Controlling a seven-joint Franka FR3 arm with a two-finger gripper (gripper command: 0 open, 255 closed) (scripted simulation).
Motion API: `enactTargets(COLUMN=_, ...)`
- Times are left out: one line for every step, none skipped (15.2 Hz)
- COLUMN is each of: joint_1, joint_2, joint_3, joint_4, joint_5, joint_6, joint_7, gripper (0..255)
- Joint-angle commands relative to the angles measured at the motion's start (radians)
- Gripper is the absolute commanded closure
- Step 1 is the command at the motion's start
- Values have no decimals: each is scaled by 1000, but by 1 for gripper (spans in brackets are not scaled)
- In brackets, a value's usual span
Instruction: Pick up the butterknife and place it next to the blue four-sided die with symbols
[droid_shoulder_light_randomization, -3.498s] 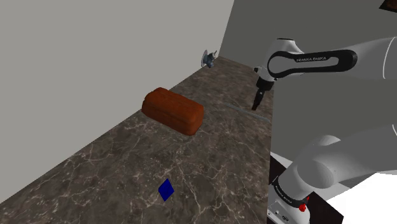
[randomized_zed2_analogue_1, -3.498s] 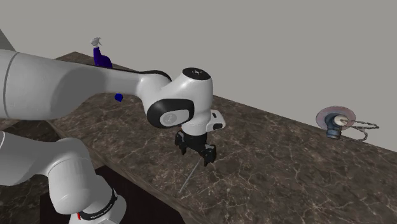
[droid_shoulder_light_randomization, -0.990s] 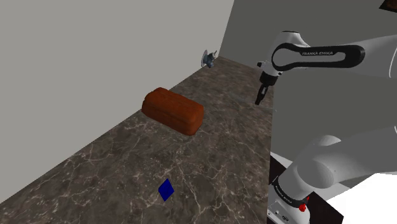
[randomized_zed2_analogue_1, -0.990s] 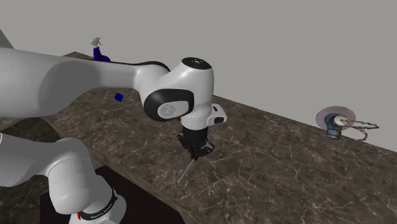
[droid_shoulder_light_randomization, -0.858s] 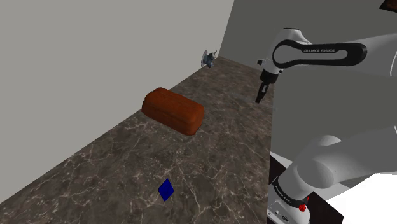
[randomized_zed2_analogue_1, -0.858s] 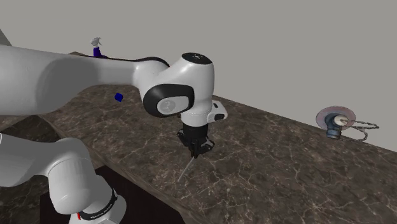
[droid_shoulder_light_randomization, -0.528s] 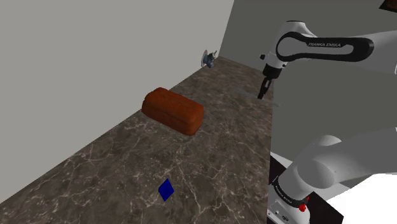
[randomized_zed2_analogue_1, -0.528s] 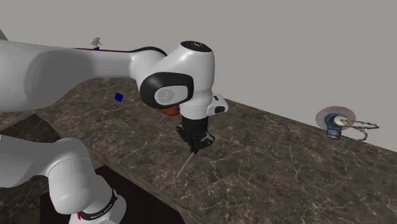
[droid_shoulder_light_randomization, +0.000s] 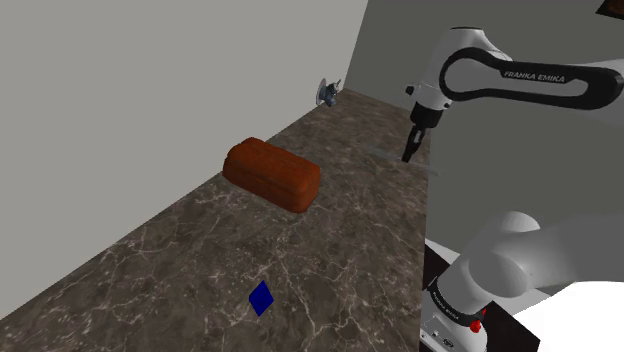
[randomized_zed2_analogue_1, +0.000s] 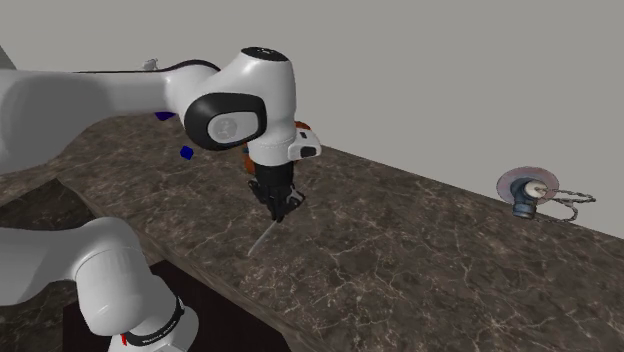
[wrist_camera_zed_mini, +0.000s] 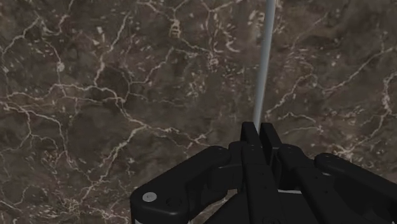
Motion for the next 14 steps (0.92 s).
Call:
enactTargets(joint_1=12, joint_2=-60, joint_3=43, joint_4=-43, joint_5=22, joint_6=-22, joint_7=46, gripper=255)
enactTargets(joint_1=20, joint_2=-82, joint_3=65, joint_4=-57, joint_5=36, joint_6=-31, joint_7=69, gripper=255)
enactTargets(joint_1=29, joint_2=-102, joint_3=87, joint_4=-71, joint_5=51, joint_6=-39, joint_7=92, gripper=255)
enactTargets(joint_1=39, joint_2=-121, joint_3=109, joint_4=-83, joint_5=67, joint_6=-48, joint_7=114, gripper=255)
enactTargets(joint_1=49, joint_2=-139, joint_3=131, joint_4=-95, joint_5=84, joint_6=-56, joint_7=138, gripper=255)
enactTargets(joint_1=60, joint_2=-156, joint_3=154, joint_4=-105, joint_5=102, joint_6=-64, joint_7=161, gripper=255)
enactTargets(joint_1=71, joint_2=-172, joint_3=177, joint_4=-113, joint_5=120, joint_6=-71, joint_7=185, gripper=255)
enactTargets(joint_1=83, joint_2=-186, joint_3=200, joint_4=-121, joint_5=139, joint_6=-78, joint_7=208, gripper=255)
enactTargets(joint_1=95, joint_2=-199, joint_3=223, joint_4=-127, joint_5=159, joint_6=-85, joint_7=233, gripper=255)
enactTargets(joint_1=108, joint_2=-210, joint_3=247, joint_4=-133, joint_5=179, joint_6=-91, joint_7=257, gripper=255)
enactTargets(joint_1=121, joint_2=-220, joint_3=270, joint_4=-137, joint_5=199, joint_6=-97, joint_7=281, gripper=255)
enactTargets(joint_1=134, joint_2=-228, joint_3=294, joint_4=-139, joint_5=220, joint_6=-102, joint_7=306, gripper=255)
enactTargets(joint_1=147, joint_2=-235, joint_3=318, joint_4=-141, joint_5=241, joint_6=-106, joint_7=331, gripper=255)
enactTargets(joint_1=160, joint_2=-240, joint_3=343, joint_4=-141, joint_5=262, joint_6=-110, joint_7=356, gripper=255)
